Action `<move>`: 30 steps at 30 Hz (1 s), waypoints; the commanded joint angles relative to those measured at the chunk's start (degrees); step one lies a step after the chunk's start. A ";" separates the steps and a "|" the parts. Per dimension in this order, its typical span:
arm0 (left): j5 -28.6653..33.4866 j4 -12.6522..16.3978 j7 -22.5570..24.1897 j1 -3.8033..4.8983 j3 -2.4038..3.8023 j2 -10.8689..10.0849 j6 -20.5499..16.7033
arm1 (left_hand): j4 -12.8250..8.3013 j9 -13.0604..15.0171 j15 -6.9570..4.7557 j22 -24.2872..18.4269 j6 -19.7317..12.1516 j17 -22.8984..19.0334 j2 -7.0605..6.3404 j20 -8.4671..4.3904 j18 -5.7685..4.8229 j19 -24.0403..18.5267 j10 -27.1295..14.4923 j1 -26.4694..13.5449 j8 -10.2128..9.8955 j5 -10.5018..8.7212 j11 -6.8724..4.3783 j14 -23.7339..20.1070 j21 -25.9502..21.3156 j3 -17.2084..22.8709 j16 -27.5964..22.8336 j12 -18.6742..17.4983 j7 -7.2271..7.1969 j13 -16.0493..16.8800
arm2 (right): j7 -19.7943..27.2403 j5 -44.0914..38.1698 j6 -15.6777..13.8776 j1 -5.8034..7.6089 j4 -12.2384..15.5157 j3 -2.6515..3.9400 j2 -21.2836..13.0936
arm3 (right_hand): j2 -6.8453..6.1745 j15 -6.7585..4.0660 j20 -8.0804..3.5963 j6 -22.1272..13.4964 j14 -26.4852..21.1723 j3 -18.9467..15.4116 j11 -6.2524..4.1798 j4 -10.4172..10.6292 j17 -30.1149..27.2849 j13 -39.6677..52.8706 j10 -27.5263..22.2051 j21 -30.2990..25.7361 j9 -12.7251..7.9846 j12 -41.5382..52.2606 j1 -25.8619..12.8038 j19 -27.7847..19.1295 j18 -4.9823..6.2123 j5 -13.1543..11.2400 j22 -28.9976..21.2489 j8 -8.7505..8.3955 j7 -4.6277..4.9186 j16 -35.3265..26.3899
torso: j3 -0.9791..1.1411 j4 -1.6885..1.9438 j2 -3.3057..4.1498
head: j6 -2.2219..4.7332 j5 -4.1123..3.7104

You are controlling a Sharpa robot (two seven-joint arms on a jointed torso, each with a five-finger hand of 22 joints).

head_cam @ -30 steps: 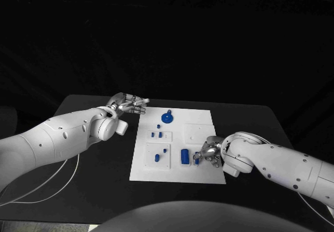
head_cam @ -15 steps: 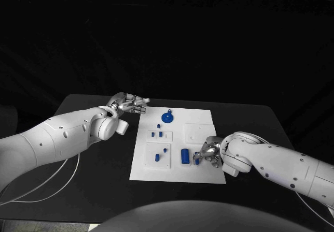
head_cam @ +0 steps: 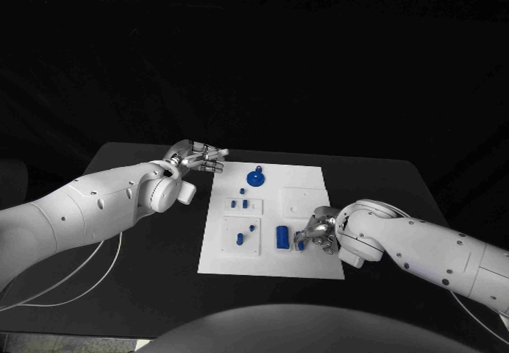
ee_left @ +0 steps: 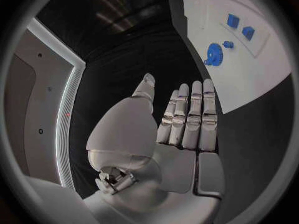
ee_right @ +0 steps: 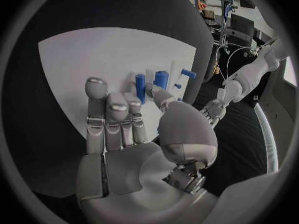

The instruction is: Assemble the parts on the task board

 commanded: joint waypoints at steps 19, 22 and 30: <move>0.22 0.04 0.08 0.00 0.04 0.13 1.06 | 0.53 0.09 0.12 -0.02 -0.39 0.06 0.02 0.06 0.51 -0.39 -0.53 -0.75 -0.09 -0.12 0.00 -0.23 -0.15 -0.06 -0.23 -0.09 0.12 0.09 | 1.51 -0.04 0.18 -0.31 0.44 -0.27 0.11 | -1.86 -0.20 0.21 0.75 0.21 -0.49 -0.54 3.27 -0.01 0.02 0.19 -0.18 -4.98 0.05 2.02 2.65 0.27 -14.68 -0.93 0.17 -1.14 -0.28 | 0.02 -0.03 0.01 | 0.01 0.11; 0.21 0.02 0.07 0.00 0.04 0.15 1.06 | 0.53 0.09 0.12 -0.02 -0.39 0.06 0.02 0.06 0.51 -0.39 -0.53 -0.75 -0.09 -0.12 0.00 -0.23 -0.15 -0.06 -0.23 -0.09 0.12 0.09 | 1.61 -0.01 -0.07 -0.32 0.44 -0.27 0.11 | -2.53 -0.18 0.23 0.92 0.19 -0.74 -0.48 5.23 -0.03 -0.01 0.24 -0.23 -5.28 0.05 2.06 2.65 0.34 -17.65 -1.03 0.20 -1.09 -0.35 | -0.01 -0.01 -0.01 | 0.04 0.08; 0.21 -0.02 0.07 0.00 0.04 0.20 1.11 | 0.62 0.09 0.13 -0.02 -0.49 0.06 -0.02 0.08 0.52 -0.41 -0.58 -0.81 -0.09 -0.13 0.02 -0.27 -0.14 -0.06 -0.23 -0.08 0.17 0.10 | 1.98 0.33 -0.84 -0.32 0.42 -0.27 0.09 | -4.91 -0.29 0.03 1.12 0.16 -2.46 -0.39 9.96 0.15 -0.04 0.34 -0.21 -5.83 -0.18 0.38 2.65 0.28 -18.26 -1.15 0.23 -0.84 -0.40 | 0.00 0.00 -0.04 | 0.08 0.10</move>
